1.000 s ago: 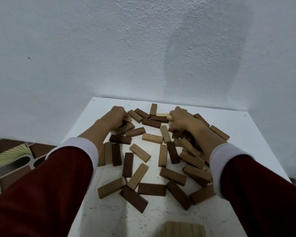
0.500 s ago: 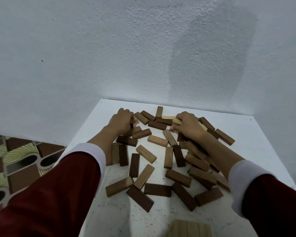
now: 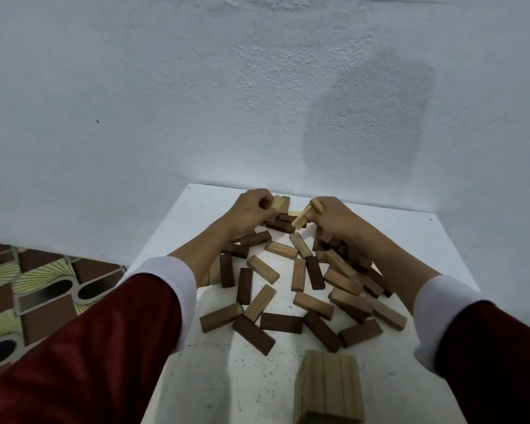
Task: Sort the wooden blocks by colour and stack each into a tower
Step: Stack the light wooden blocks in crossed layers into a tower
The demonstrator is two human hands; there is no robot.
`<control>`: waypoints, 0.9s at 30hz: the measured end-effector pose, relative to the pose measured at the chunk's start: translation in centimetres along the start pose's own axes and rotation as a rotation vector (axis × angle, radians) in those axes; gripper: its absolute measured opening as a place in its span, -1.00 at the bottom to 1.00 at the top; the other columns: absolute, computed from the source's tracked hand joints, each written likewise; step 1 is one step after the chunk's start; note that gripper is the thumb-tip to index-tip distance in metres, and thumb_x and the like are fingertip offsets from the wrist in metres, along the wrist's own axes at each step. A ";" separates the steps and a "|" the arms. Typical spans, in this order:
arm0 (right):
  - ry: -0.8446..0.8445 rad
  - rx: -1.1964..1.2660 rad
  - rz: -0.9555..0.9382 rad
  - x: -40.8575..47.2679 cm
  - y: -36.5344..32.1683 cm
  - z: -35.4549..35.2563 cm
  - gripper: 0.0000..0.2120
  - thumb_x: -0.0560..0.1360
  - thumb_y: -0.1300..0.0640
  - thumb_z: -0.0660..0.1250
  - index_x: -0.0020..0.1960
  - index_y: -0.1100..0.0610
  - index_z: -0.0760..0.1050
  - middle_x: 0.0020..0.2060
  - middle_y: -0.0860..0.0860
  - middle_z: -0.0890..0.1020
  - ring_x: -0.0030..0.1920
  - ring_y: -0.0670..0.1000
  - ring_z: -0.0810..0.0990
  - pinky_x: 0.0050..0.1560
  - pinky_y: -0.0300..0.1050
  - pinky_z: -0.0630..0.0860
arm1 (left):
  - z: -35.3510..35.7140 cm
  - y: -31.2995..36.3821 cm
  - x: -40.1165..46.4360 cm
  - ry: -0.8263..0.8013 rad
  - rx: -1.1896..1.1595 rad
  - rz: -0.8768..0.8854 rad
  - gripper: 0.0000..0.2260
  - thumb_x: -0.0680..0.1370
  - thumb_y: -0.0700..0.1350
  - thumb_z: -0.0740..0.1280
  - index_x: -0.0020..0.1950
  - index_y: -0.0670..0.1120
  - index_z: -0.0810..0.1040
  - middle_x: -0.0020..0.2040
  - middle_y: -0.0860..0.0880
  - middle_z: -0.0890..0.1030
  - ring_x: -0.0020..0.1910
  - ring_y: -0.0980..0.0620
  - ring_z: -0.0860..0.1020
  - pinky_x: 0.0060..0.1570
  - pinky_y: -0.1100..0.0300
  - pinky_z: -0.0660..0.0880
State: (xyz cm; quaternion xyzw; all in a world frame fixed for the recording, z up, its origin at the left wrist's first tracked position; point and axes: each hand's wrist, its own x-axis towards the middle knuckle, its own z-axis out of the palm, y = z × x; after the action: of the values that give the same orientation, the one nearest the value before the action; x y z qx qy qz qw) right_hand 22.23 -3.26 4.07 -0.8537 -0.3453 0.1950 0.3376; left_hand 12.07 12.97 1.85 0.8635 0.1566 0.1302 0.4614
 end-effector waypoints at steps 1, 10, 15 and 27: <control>-0.010 0.013 -0.006 -0.2 -0.4 -0.1 -0.82 0.50 0.30 0.16 -0.17 0.23 0.52 -0.09 0.07 0.67 -0.07 0.07 0.61 -0.05 -0.01 0.52 | 0.1 0.6 -0.3 -0.012 -0.061 0.010 -0.89 0.51 -0.22 0.34 -0.20 -0.09 0.46 -0.25 -0.08 0.52 -0.22 -0.02 0.51 -0.13 0.03 0.50; -0.036 0.020 -0.117 -5.4 -5.2 -2.0 -0.73 0.56 0.24 0.23 -0.30 0.10 0.35 -0.38 -0.03 0.45 -0.37 -0.08 0.40 -0.23 -0.19 0.36 | -0.3 6.2 -4.8 0.019 -0.243 0.092 -0.92 0.48 -0.25 0.40 -0.06 -0.24 0.58 -0.30 -0.05 0.56 -0.33 0.07 0.57 -0.26 0.19 0.54; -0.027 0.037 -0.156 -8.8 -7.1 -2.0 -0.79 0.56 0.21 0.24 -0.25 0.13 0.43 -0.38 -0.01 0.48 -0.37 -0.07 0.43 -0.26 -0.20 0.38 | -1.3 8.1 -8.8 -0.011 -0.462 0.025 -0.79 0.43 -0.36 0.41 0.05 -0.32 0.54 -0.31 -0.08 0.59 -0.37 0.11 0.62 -0.36 0.31 0.54; 0.142 0.230 -0.212 -18.6 -12.1 2.5 -0.81 0.63 0.13 0.09 0.08 0.17 0.09 -0.16 -0.02 0.29 -0.27 -0.19 0.42 -0.37 -0.49 0.35 | -1.0 5.1 -19.6 0.047 -0.563 0.038 -0.77 0.45 -0.40 0.37 0.08 -0.21 0.55 -0.04 -0.13 0.56 -0.24 0.08 0.57 -0.29 0.24 0.54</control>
State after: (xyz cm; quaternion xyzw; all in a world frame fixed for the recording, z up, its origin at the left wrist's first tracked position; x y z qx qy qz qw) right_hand 2.56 -9.09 12.82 -0.7800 -0.3840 0.1356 0.4752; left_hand -5.48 3.40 5.12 0.7009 0.1090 0.1973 0.6767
